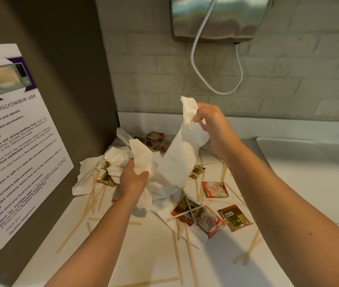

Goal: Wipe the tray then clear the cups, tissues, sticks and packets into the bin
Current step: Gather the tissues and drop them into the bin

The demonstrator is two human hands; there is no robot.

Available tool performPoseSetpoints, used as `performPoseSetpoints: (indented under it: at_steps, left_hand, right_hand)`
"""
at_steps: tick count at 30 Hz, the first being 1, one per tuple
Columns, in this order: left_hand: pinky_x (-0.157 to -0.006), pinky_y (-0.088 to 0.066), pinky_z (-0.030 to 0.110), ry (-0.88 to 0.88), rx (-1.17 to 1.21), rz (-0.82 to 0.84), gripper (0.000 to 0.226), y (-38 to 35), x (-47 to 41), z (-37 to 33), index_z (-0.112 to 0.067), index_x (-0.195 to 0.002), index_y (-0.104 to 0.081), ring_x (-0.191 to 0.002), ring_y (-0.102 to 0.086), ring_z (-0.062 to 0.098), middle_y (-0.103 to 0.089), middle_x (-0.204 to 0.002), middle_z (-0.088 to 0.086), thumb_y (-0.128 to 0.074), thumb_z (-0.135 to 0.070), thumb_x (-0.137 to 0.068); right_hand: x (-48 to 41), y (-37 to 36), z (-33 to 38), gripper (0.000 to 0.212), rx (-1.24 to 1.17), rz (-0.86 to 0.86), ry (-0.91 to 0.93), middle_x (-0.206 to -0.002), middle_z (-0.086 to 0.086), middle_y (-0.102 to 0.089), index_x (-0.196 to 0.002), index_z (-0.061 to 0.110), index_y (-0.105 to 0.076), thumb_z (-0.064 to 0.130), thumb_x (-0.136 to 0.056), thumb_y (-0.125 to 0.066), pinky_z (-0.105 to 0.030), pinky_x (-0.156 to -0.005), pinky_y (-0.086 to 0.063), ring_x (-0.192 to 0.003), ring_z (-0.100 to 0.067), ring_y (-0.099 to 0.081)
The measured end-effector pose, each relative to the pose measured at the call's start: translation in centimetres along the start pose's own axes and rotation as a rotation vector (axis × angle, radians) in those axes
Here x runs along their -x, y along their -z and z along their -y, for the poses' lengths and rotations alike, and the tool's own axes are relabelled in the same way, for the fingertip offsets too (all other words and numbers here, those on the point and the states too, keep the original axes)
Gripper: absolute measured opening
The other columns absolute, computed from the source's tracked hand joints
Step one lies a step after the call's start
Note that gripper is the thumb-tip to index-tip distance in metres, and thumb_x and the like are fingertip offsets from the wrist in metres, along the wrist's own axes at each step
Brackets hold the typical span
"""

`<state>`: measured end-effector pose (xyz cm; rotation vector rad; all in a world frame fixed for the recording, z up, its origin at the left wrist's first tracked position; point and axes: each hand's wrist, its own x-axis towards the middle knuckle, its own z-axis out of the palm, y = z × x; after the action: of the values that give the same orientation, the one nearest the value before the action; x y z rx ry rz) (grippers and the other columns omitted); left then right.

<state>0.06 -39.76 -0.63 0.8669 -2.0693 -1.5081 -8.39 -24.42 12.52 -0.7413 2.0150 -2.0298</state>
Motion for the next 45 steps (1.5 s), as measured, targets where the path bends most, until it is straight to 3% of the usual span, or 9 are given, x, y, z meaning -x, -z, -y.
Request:
performPoseSetpoints:
  at_steps: [7,17,20,24,29,33,37,40,45]
  left_hand:
    - [-0.080,-0.052,0.033,-0.003,0.384,0.203,0.032,0.4,0.5,-1.8,-0.027,-0.114,-0.058,-0.099,-0.063,0.017,-0.068,-0.106,-0.005,-0.067,-0.016,-0.086]
    - [-0.086,-0.051,0.040,0.220,0.726,0.409,0.021,0.7,1.5,-3.0,-0.015,-0.113,-0.058,-0.096,-0.065,0.024,-0.070,-0.100,0.008,-0.043,-0.017,-0.099]
    - [-0.081,-0.052,0.037,0.257,0.765,0.451,0.029,0.7,1.7,-3.4,-0.016,-0.103,-0.062,-0.091,-0.067,0.022,-0.074,-0.089,0.007,-0.041,-0.035,-0.098]
    - [-0.097,-0.048,0.046,0.218,0.709,0.447,0.036,0.5,1.8,-2.7,-0.011,-0.127,-0.055,-0.107,-0.063,0.030,-0.066,-0.115,0.016,-0.053,-0.025,-0.094]
    - [-0.085,-0.052,0.040,0.183,0.756,0.435,0.030,0.1,2.6,-2.9,-0.009,-0.123,-0.055,-0.094,-0.065,0.026,-0.067,-0.107,0.014,-0.051,-0.005,-0.093]
    - [-0.072,-0.055,0.036,0.178,0.729,0.422,0.030,-0.2,2.7,-2.9,-0.011,-0.121,-0.056,-0.087,-0.066,0.023,-0.068,-0.101,0.010,-0.053,-0.004,-0.092]
    - [-0.089,-0.051,0.047,0.168,0.727,0.466,0.031,-1.0,3.5,-2.9,-0.008,-0.123,-0.056,-0.099,-0.065,0.031,-0.066,-0.112,0.016,-0.054,-0.005,-0.091]
    - [-0.088,-0.052,0.046,0.143,0.676,0.458,0.037,-1.9,4.2,-3.0,-0.008,-0.126,-0.053,-0.100,-0.064,0.032,-0.065,-0.114,0.017,-0.057,-0.005,-0.089]
    - [-0.080,-0.055,0.042,0.109,0.633,0.503,0.047,-3.7,6.2,-2.7,-0.009,-0.132,-0.047,-0.103,-0.064,0.032,-0.062,-0.120,0.017,-0.059,-0.001,-0.088]
  right_hand:
    - [0.5,-1.9,-1.7,0.022,0.253,0.031,0.056,-0.060,0.000,-0.032,-0.059,0.012,-0.037,0.005,-0.077,-0.048,-0.029,-0.062,-0.027,-0.059,-0.015,-0.031]
    - [2.1,-4.1,-7.2,0.010,0.585,0.109,0.084,-0.070,0.001,-0.050,-0.082,0.007,-0.056,0.015,-0.089,-0.054,-0.026,-0.055,-0.031,-0.063,-0.014,-0.044]
    - [2.7,-4.6,-7.7,0.021,0.539,0.145,0.079,-0.080,0.006,-0.049,-0.077,0.016,-0.059,0.018,-0.095,-0.047,-0.025,-0.071,-0.032,-0.081,-0.015,-0.046]
    - [3.3,-4.3,-8.0,0.025,0.553,0.254,0.106,-0.089,0.006,-0.047,-0.097,0.007,-0.068,0.006,-0.094,-0.043,-0.034,-0.091,-0.036,-0.102,-0.022,-0.046]
    - [4.5,-3.2,-8.1,0.022,0.422,0.159,0.082,-0.103,-0.006,-0.050,-0.107,0.005,-0.067,0.004,-0.089,-0.054,-0.018,-0.086,-0.040,-0.097,-0.013,-0.050]
    - [5.7,-2.5,-8.0,0.022,0.339,0.022,0.003,-0.111,-0.003,-0.046,-0.112,0.018,-0.064,0.023,-0.091,-0.058,-0.021,-0.091,-0.042,-0.108,-0.019,-0.050]
    - [7.0,-1.7,-8.2,0.057,0.262,0.031,-0.311,-0.143,0.001,-0.037,-0.139,0.029,-0.039,0.054,-0.089,-0.050,-0.032,-0.104,-0.035,-0.129,-0.022,-0.042]
    - [8.1,-0.8,-8.5,0.057,0.070,0.067,-0.381,-0.130,-0.003,-0.057,-0.135,0.026,-0.044,0.052,-0.085,-0.057,-0.043,-0.100,-0.047,-0.113,-0.022,-0.059]
    - [10.3,1.7,-7.6,0.024,-0.019,0.018,-0.304,-0.103,-0.006,-0.070,-0.112,0.016,-0.063,0.014,-0.089,-0.061,-0.030,-0.077,-0.055,-0.088,-0.019,-0.067]
